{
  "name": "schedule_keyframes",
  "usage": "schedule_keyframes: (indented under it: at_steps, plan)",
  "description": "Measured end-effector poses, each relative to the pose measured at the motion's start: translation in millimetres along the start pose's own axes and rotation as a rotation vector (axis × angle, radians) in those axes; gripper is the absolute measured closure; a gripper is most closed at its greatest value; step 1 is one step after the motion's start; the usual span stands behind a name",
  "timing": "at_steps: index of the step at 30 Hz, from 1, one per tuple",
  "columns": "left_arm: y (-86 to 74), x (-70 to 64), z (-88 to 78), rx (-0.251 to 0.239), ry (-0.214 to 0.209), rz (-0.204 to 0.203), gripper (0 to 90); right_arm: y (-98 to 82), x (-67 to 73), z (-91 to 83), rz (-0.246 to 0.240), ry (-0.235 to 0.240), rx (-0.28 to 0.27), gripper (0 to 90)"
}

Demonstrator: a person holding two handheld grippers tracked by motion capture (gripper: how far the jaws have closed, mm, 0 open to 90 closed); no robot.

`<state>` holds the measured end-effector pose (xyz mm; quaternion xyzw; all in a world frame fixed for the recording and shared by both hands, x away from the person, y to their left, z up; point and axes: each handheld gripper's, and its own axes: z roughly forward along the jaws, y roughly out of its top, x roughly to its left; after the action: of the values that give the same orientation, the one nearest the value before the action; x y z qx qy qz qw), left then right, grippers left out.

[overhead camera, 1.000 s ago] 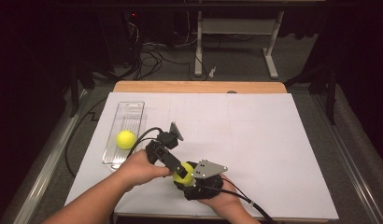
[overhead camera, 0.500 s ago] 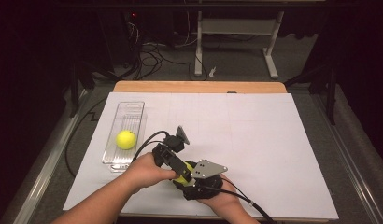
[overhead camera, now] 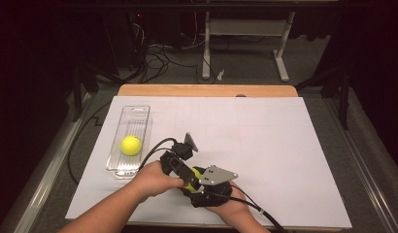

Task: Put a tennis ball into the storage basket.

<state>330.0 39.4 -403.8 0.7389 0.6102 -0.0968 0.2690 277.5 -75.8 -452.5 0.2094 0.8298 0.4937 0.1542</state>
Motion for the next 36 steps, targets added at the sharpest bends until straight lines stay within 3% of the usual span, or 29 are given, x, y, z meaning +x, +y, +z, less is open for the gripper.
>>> schedule_keyframes:
  at_steps: [6, 32, 36]
  plan:
    - [-1.2, -2.2, -2.2, 0.006, -0.032, 0.003, 25.7, -0.3, -0.3, 0.4, -0.002, -0.008, 0.008, 27.8]
    - [-1.0, -4.3, -5.0, 0.013, -0.029, 0.01, 26.6, -0.8, 0.8, -0.7, -0.019, -0.014, -0.01, 26.8]
    - [-0.5, -4.6, -6.3, 0.011, -0.035, 0.006, 26.6, -0.7, 0.8, -0.1, -0.009, -0.009, -0.018, 18.4]
